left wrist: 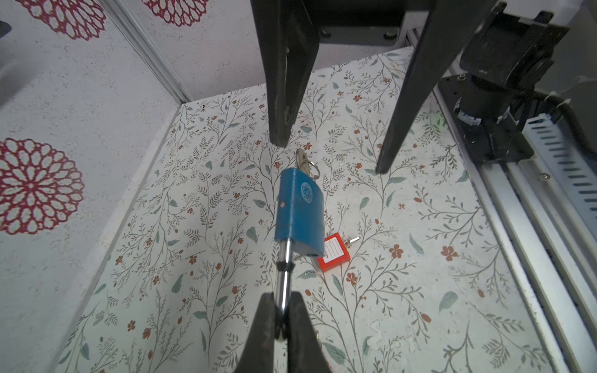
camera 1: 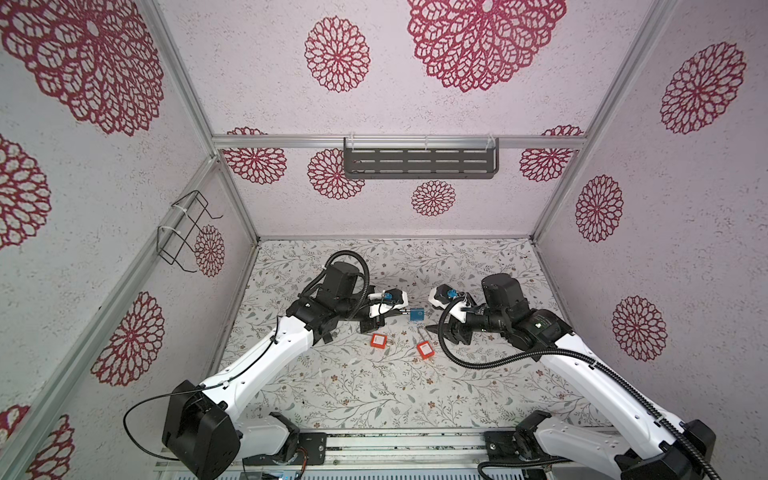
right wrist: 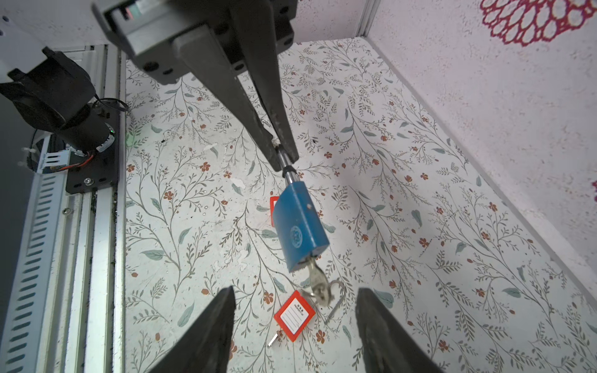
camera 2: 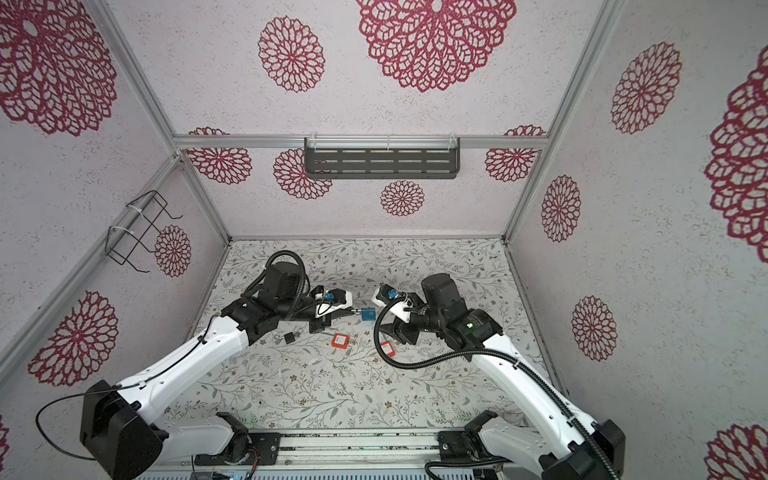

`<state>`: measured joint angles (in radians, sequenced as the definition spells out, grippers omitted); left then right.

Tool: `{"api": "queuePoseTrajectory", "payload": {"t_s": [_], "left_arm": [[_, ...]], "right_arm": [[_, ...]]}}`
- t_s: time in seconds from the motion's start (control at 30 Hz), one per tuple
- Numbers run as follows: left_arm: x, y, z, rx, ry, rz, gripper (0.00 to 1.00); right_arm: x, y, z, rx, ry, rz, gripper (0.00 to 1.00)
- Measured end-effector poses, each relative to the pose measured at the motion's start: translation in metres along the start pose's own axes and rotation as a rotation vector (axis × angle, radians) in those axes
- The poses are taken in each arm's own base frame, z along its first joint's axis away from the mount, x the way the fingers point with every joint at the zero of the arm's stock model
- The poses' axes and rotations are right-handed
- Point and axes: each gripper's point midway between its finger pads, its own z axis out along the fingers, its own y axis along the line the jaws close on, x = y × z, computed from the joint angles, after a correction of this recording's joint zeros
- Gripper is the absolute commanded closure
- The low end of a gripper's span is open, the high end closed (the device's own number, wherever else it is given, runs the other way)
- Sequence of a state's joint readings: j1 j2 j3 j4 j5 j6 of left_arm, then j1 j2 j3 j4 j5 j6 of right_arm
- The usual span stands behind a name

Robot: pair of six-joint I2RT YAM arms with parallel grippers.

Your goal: Lock with the key

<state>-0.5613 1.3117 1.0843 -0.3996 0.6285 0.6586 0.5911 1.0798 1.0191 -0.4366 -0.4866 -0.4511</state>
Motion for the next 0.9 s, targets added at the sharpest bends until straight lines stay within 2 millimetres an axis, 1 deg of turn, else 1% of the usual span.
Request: {"api": "queuePoseTrajectory", "payload": {"t_s": [0.17, 0.23, 0.47, 0.67, 0.83, 0.9], "left_arm": [[-0.002, -0.006, 0.001, 0.048, -0.01, -0.045, 1.0], [-0.003, -0.008, 0.001, 0.062, -0.007, -0.054, 1.0], [-0.009, -0.01, -0.002, 0.085, -0.013, -0.06, 1.0], [-0.011, -0.011, -0.003, 0.107, -0.007, -0.057, 1.0], [-0.009, -0.014, -0.003, 0.117, -0.001, -0.055, 1.0], [-0.009, -0.014, -0.003, 0.118, 0.0, -0.053, 1.0]], "right_arm": [[-0.012, -0.001, 0.004, -0.012, -0.063, -0.009, 0.45], [-0.013, -0.001, 0.007, -0.023, -0.071, -0.004, 0.49], [-0.009, 0.002, 0.018, -0.071, -0.063, 0.012, 0.56], [-0.01, 0.006, 0.019, -0.099, -0.073, 0.012, 0.66], [-0.011, 0.009, 0.018, -0.118, -0.08, 0.01, 0.7], [-0.011, 0.01, 0.018, -0.124, -0.079, 0.011, 0.7]]}}
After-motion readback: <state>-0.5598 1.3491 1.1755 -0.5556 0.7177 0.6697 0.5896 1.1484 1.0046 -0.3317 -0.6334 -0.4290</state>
